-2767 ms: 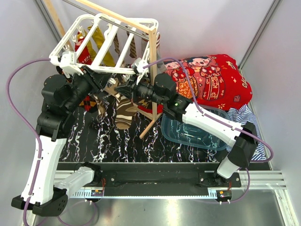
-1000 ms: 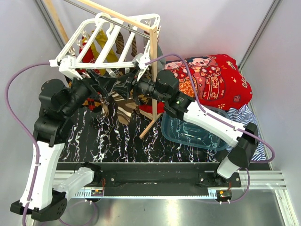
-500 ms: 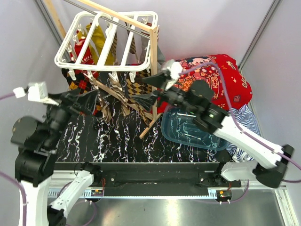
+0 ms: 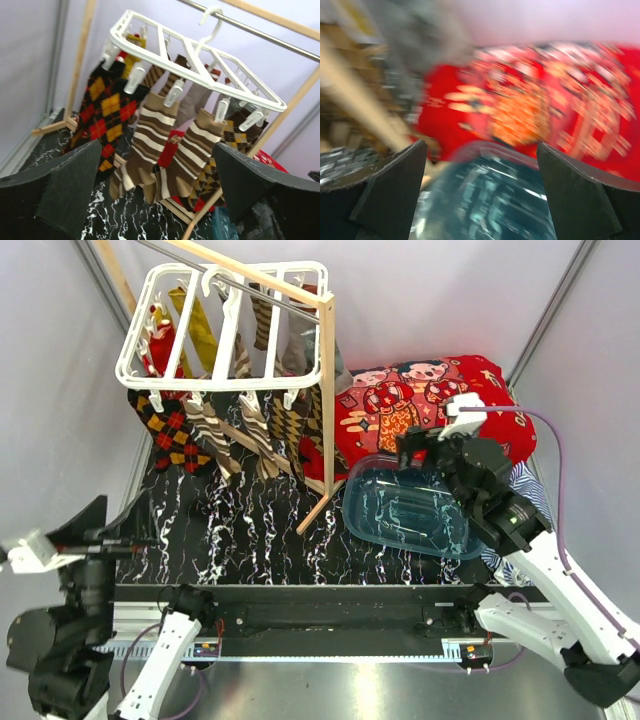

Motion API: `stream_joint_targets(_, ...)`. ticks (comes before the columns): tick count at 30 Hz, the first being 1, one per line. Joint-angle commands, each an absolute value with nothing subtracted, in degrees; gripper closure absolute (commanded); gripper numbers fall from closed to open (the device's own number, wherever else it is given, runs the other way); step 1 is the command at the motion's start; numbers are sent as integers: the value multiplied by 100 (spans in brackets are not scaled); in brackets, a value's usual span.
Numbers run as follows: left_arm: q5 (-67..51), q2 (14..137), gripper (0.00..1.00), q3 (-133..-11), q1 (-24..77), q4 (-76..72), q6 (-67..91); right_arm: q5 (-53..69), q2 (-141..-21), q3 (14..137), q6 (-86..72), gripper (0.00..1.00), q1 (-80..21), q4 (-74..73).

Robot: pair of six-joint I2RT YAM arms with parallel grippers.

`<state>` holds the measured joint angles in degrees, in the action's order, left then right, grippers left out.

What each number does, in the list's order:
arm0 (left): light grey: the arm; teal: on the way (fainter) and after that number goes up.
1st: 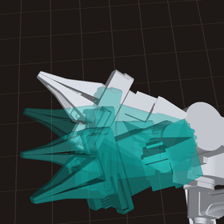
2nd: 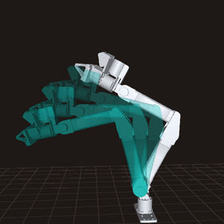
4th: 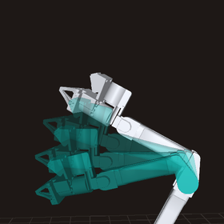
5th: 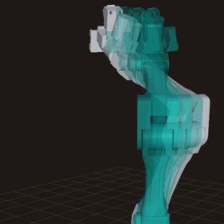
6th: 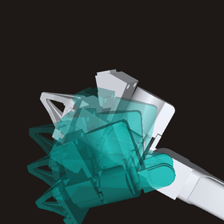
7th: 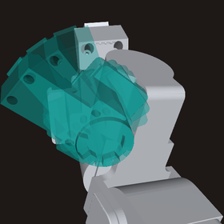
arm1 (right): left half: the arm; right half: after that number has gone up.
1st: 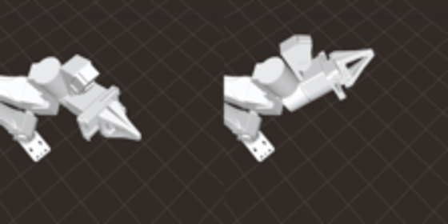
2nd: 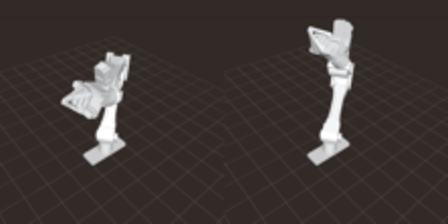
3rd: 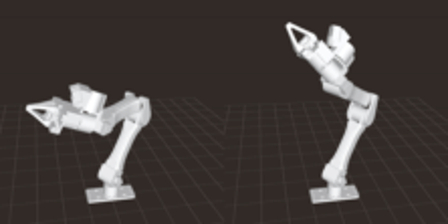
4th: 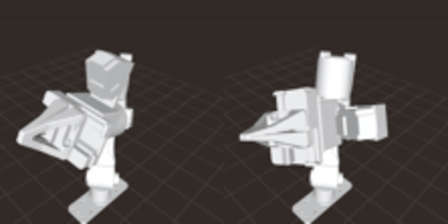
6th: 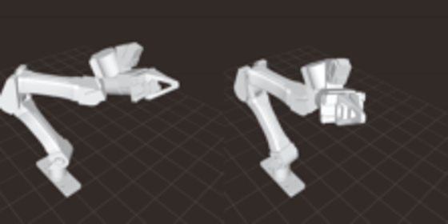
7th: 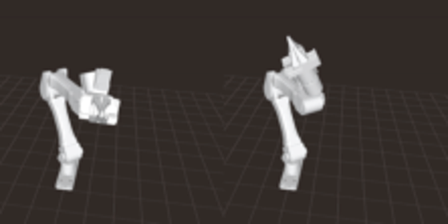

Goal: Clip the socks to the hanger
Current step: Reset both arms

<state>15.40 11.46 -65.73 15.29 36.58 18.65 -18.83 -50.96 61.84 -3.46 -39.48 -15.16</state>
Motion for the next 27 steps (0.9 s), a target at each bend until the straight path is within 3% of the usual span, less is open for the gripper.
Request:
stream_joint_targets(1,2188,687,1,-6399,1538,3603,1573,-2407,-4721,5916,-975,0,-3042,-2196)
stream_joint_targets(9,2347,238,1,-6372,1538,4051,1503,-3778,-3552,5292,-1038,0,-2786,-2531)
stream_joint_targets(19,2277,123,1,-6056,1538,4210,1678,-3929,-1803,4527,-668,0,-2786,-2320)
stream_joint_targets(27,2180,167,1,-6073,1538,4210,1652,-3858,-1486,4386,-545,0,-2786,-2206)
